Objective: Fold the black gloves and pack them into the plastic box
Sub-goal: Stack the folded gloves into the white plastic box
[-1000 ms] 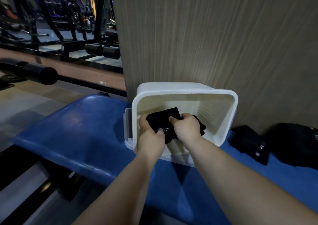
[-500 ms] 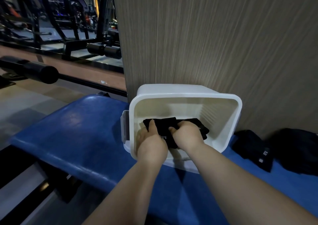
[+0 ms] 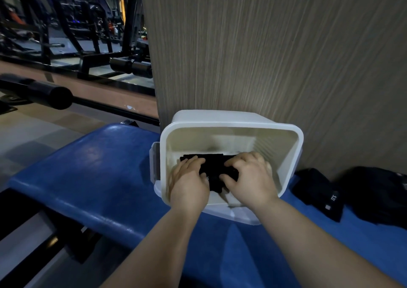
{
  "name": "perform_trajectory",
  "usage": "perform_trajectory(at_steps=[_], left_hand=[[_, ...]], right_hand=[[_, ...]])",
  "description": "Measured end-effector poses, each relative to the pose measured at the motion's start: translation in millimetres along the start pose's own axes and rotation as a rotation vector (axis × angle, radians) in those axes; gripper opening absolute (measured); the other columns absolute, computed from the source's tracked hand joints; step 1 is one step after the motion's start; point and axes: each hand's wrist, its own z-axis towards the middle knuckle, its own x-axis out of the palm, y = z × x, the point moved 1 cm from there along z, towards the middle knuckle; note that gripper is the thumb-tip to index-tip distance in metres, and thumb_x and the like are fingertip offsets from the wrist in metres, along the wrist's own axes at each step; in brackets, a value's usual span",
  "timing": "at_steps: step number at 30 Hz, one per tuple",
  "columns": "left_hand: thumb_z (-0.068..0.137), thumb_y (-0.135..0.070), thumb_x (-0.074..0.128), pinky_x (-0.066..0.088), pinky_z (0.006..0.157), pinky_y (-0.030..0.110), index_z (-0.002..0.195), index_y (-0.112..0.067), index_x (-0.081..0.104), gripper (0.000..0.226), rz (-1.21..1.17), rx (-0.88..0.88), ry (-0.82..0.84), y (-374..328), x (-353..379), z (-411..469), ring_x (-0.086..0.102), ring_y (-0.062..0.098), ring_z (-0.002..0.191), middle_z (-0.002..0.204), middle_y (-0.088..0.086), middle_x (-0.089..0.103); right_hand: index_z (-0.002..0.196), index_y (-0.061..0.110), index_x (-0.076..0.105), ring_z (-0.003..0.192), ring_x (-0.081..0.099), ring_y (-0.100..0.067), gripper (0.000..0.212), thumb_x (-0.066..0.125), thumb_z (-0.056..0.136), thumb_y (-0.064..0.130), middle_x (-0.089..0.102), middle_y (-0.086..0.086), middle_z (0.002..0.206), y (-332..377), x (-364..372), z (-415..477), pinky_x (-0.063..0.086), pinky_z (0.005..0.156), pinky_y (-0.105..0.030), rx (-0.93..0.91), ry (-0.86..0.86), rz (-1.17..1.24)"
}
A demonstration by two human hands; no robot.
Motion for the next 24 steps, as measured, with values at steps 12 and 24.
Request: perform_trajectory(at_steps=[12,24], left_hand=[[0.1,-0.036,0.039,0.003,0.12,0.033,0.143,-0.038,0.037,0.043,0.17,0.109,0.163,-6,2,-1,0.012,0.006,0.146,0.155,-0.017,0.027],[0.097,-0.053,0.035,-0.008,0.118,0.048,0.148,-0.04,0.022,0.054,0.371,0.036,0.213,-7,4,-6,0.004,0.015,0.149,0.16,-0.007,0.017]], right_hand=[[0.146,0.041,0.03,0.146,0.005,-0.014,0.052,0.029,0.097,0.057,0.019,0.014,0.158,-10,18,1,0.008,0.113,-0.043,-0.082,0.368,-0.064],[0.148,0.034,0.025,0.138,0.023,-0.019,0.063,0.032,0.093,0.063,0.024,0.008,0.157,-20,19,-3,0.023,0.107,-0.04,-0.077,0.286,-0.17]])
